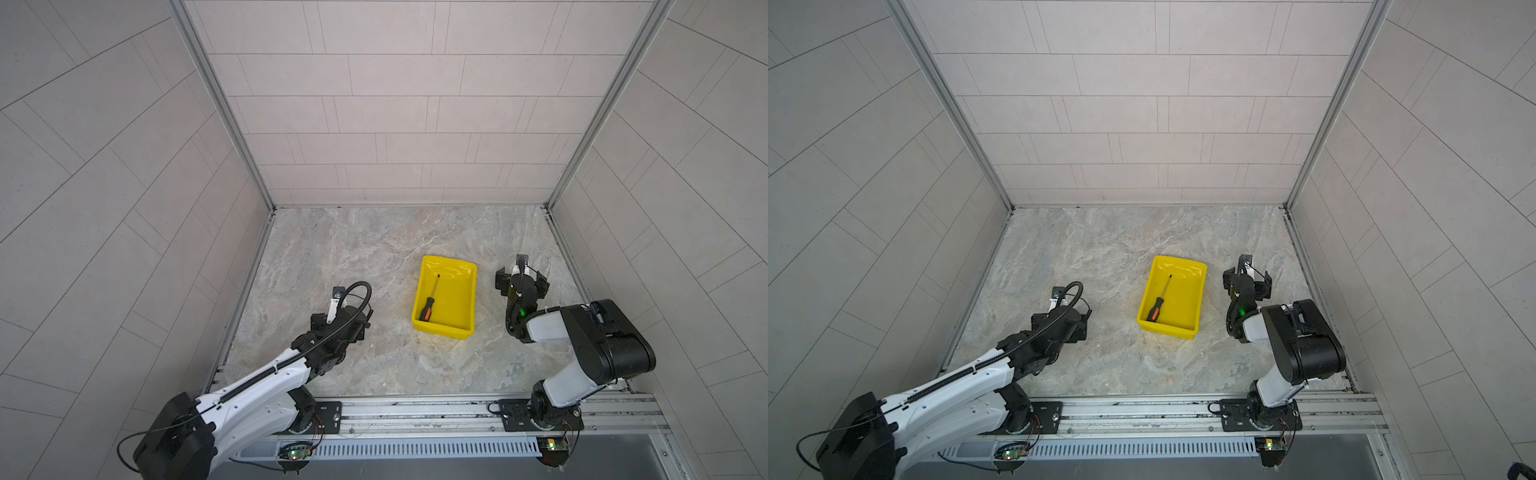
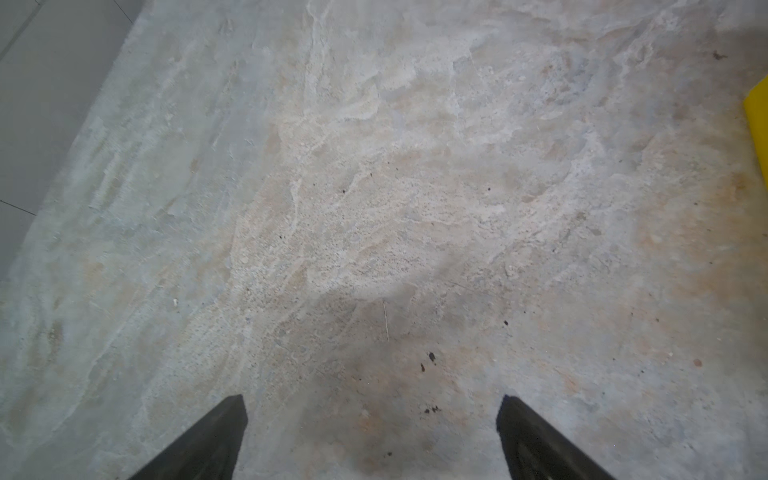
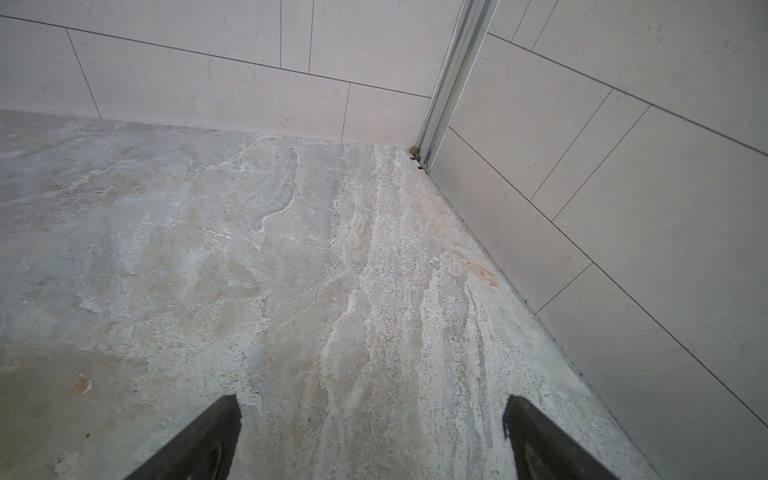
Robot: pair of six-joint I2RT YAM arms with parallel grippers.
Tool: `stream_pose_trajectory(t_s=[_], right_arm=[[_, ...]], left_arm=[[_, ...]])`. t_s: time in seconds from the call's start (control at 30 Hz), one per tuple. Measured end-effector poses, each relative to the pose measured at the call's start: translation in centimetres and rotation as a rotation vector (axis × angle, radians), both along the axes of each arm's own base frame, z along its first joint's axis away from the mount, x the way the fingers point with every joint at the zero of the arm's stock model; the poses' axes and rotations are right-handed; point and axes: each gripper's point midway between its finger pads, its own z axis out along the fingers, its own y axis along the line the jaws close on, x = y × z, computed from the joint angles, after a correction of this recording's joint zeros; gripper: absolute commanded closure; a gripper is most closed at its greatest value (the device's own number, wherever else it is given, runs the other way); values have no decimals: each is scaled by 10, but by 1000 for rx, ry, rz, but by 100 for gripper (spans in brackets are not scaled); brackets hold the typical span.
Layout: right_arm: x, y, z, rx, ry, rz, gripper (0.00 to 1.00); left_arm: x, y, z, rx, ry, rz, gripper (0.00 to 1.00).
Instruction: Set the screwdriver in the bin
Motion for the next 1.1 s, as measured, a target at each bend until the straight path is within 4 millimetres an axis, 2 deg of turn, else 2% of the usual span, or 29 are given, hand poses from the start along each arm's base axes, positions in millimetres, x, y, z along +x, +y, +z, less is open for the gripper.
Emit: stream_pose_trajectory(t_s=[0.1, 0.17, 0.27, 0.33, 0.53, 0.63, 0.77, 0.93, 1.1], right_arm=[[0, 0, 0, 1, 0, 3, 1], [0, 0, 0, 1, 0, 3, 1], [0, 1, 0, 2, 0, 5, 1], [1, 1, 0, 3, 0, 8, 1], [2, 3, 3, 8, -15, 17, 1], [3, 3, 4, 9, -21, 19, 0], [3, 3, 5, 10, -28, 20, 1], [4, 3, 7, 11, -35, 21, 0], [4, 4, 7, 11, -35, 22, 1]], left_arm=[[21, 0, 23, 21, -124, 18, 0], [39, 7, 36, 9, -201, 74, 0], [62, 36, 38, 3, -241, 199, 0], [74, 48, 37, 25, -241, 246, 0], [108, 41, 65, 125, -295, 225, 0], [120, 46, 69, 180, -303, 221, 0], [126, 69, 59, 224, -304, 273, 0], [108, 107, 21, 224, -237, 346, 0], [112, 114, 25, 178, -267, 377, 0]])
